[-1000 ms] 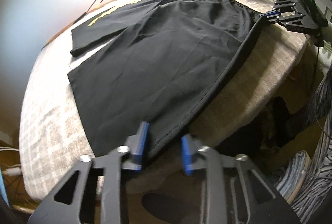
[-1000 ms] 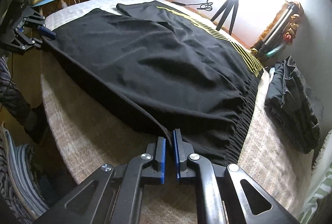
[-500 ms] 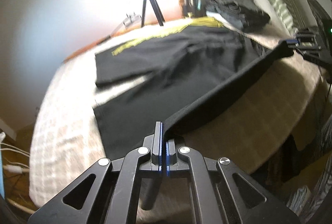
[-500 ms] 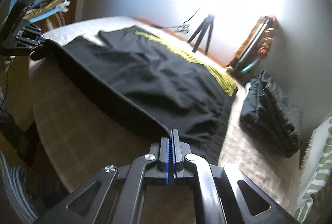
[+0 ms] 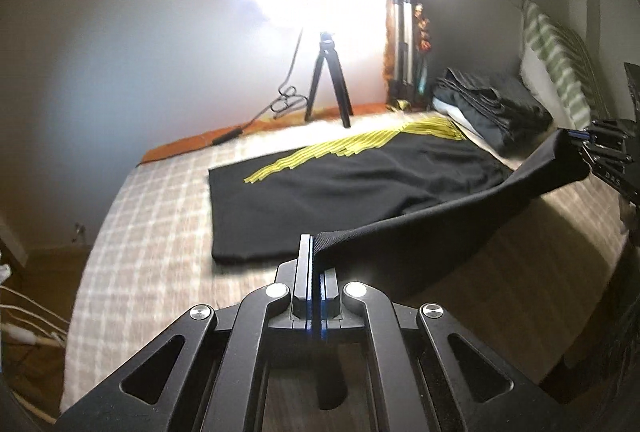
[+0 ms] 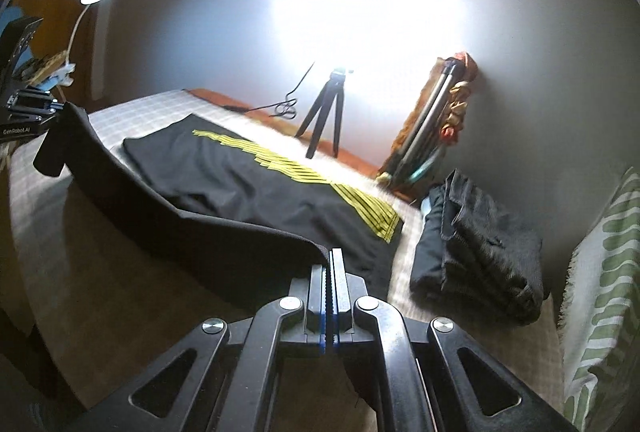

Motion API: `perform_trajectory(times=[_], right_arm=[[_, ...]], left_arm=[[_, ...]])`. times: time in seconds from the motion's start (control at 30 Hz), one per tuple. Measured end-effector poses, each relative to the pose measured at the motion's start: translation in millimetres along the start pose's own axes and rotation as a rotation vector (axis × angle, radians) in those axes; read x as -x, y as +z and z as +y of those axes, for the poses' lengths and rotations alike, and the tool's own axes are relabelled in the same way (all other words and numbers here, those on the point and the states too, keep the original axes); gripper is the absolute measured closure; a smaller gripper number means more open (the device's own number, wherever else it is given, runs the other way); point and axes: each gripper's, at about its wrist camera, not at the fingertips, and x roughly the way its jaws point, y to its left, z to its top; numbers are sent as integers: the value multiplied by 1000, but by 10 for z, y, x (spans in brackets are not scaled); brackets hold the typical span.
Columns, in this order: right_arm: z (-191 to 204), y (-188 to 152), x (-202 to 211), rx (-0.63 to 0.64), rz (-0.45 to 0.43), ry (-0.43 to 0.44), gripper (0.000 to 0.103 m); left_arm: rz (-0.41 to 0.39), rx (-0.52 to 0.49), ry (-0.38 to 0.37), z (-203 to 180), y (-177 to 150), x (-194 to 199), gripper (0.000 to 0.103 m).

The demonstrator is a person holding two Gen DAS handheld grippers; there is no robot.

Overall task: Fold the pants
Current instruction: 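Lift the waistband with both grippers and fold it over toward the leg hems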

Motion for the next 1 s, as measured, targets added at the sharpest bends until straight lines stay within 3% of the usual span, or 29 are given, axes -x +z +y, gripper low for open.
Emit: perform_trajectory(times=[0.47,0.7,0.87,1.0], right_arm=[[-412,627,-783,-22,-10,-49,103],[-516,846,-1574,10,78,-29,103],[-509,871,-2123,21,151,-2,103],[-523,839,-2544,20,209,21,103]], left_arm=[[-73,-2,88,332,682,-531,102],[-5,-4,114,530,847,-1158,102],[63,20,115,688,853,-1585,102],[121,-20,130,692,877,-1939,102]])
